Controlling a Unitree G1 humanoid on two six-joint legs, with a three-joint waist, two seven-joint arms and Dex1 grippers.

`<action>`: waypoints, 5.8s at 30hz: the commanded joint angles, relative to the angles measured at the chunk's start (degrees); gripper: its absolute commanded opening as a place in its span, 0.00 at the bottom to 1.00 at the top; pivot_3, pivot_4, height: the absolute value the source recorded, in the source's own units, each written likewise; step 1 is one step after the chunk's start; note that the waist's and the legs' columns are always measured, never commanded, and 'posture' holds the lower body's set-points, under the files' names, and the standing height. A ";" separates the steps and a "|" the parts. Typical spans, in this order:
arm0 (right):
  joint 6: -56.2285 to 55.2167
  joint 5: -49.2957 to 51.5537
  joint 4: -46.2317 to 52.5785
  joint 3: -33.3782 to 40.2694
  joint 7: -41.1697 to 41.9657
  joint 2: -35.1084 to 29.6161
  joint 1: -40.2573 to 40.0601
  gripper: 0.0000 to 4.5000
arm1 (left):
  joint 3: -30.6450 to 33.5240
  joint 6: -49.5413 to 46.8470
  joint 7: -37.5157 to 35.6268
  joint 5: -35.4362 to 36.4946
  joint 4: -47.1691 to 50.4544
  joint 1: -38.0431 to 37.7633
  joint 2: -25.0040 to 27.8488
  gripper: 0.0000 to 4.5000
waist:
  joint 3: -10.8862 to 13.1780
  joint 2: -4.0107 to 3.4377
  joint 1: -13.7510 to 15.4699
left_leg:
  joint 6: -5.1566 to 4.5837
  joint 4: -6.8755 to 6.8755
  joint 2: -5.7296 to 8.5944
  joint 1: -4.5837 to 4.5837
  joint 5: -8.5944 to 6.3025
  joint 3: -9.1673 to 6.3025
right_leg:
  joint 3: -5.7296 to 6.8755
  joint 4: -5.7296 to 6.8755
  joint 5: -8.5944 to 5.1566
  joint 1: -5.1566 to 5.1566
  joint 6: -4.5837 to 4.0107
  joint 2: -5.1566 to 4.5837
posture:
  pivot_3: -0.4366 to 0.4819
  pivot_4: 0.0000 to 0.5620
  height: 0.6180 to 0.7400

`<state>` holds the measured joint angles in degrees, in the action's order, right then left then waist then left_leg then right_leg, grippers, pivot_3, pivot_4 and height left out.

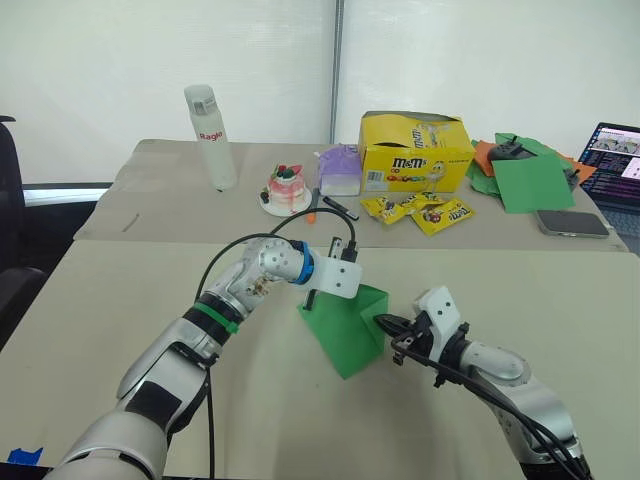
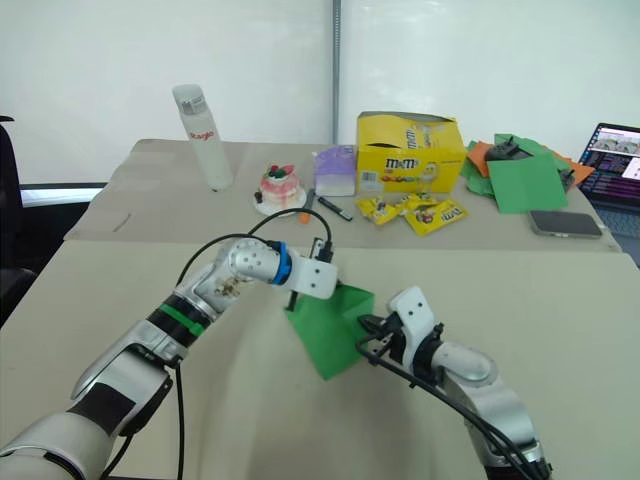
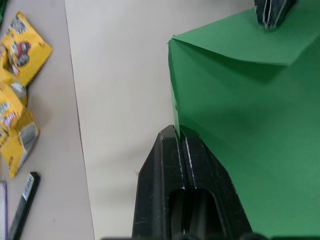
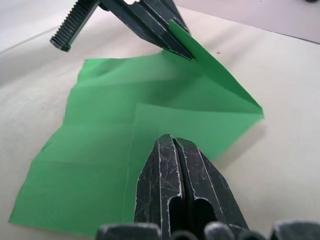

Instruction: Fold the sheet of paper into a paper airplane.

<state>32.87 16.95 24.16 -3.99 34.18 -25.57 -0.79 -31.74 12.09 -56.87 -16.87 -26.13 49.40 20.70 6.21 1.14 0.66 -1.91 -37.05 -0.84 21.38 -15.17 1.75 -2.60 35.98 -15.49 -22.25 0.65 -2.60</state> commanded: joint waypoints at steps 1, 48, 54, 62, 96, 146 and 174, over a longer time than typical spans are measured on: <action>-0.38 -0.82 0.27 -0.70 -0.36 -0.80 -0.66 0.00 | 0.17 1.44 1.35 -1.49 1.19 0.21 -0.42 0.00 | 0.00 0.00 -0.04 | 0.00 0.00 0.00 0.00 0.00 0.00 | 0.00 0.00 0.00 0.00 0.00 0.01 | 0.48 0.27 0.98; 3.97 -4.02 -5.58 -3.39 -7.25 2.36 3.67 0.00 | 19.19 -39.97 -8.78 21.05 21.19 -11.20 0.22 0.63 | -0.07 -0.11 -0.42 | -0.01 -0.21 -0.10 -0.03 0.00 -0.10 | 0.01 0.19 0.00 0.03 0.00 0.07 | 0.48 0.27 0.98; 4.07 -4.13 -5.42 -4.20 -7.19 2.38 3.75 0.00 | 19.95 -45.81 -5.22 24.52 21.10 -11.50 -1.83 0.21 | -0.08 -0.12 -0.27 | 0.00 -0.22 -0.05 -0.05 0.00 -0.14 | 0.01 0.17 0.00 0.10 0.00 0.04 | 0.48 0.27 0.98; 4.59 -4.66 -5.26 -4.84 -7.86 3.46 4.72 0.00 | 14.44 -43.48 -0.22 22.24 15.66 -13.22 -5.33 0.01 | -0.08 -0.12 -0.75 | 0.00 -0.21 -0.06 -0.08 0.00 -0.14 | -0.05 0.19 0.01 0.09 -0.01 0.08 | 0.48 0.27 0.98; 8.38 -9.28 -0.33 -0.34 -12.47 2.69 1.84 0.00 | 8.53 -38.76 4.17 17.44 8.21 -13.19 -5.55 0.01 | -0.15 -0.13 -0.11 | 0.00 -0.23 -0.01 -0.08 0.00 -0.16 | -0.06 0.16 0.00 0.15 -0.01 0.02 | 0.48 0.27 0.98; 33.65 20.98 16.89 -1.41 -5.70 -3.23 5.94 0.00 | 13.20 -29.54 -2.97 21.98 0.68 -4.63 -6.55 0.01 | -0.09 -0.11 -0.17 | 0.00 -0.28 0.01 0.17 0.00 -0.33 | -0.03 0.08 -0.01 0.03 0.01 0.13 | 0.48 0.27 0.98; 25.71 10.23 8.69 -6.97 5.06 -22.42 16.78 0.00 | 14.72 -29.44 -1.42 21.05 2.16 -6.15 -3.11 0.01 | -0.10 -0.13 -0.05 | -0.01 -0.48 0.01 0.37 0.00 -0.47 | 0.04 0.10 -0.01 0.00 0.01 0.15 | 0.48 0.27 0.98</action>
<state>59.43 25.78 31.54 -14.05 37.76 -47.27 15.16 -18.79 -18.74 -58.95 4.46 -24.50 42.34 16.93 6.11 1.01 0.61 -1.91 -37.54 -0.83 21.75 -15.17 1.28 -2.56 36.07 -15.50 -22.25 0.66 -2.46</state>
